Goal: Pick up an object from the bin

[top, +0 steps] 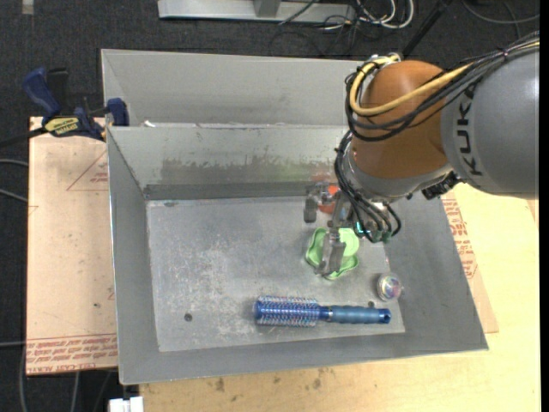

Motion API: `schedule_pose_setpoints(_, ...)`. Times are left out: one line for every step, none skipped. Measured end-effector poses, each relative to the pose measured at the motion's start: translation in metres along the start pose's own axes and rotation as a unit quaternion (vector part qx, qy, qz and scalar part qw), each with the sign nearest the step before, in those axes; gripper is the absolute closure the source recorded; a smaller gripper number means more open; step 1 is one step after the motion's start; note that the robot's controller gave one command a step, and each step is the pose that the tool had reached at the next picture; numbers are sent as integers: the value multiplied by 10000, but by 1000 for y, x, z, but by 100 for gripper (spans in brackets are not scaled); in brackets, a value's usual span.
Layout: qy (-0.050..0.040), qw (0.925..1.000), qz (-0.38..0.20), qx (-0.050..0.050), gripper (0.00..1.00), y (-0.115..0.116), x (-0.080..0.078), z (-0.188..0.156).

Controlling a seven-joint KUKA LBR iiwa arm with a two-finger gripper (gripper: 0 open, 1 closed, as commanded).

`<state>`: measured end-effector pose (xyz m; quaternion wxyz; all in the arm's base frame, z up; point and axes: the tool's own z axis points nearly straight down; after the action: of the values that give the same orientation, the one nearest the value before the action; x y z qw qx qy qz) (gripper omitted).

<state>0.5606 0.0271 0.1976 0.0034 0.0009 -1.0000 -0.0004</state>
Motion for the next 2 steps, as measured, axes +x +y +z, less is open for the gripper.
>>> schedule_pose_setpoints(-6, 9999, -103, 0, 0, -32, 40, 119)
schedule_pose_setpoints(-109, 9966, -822, 3, 0, 15, 73, 125)
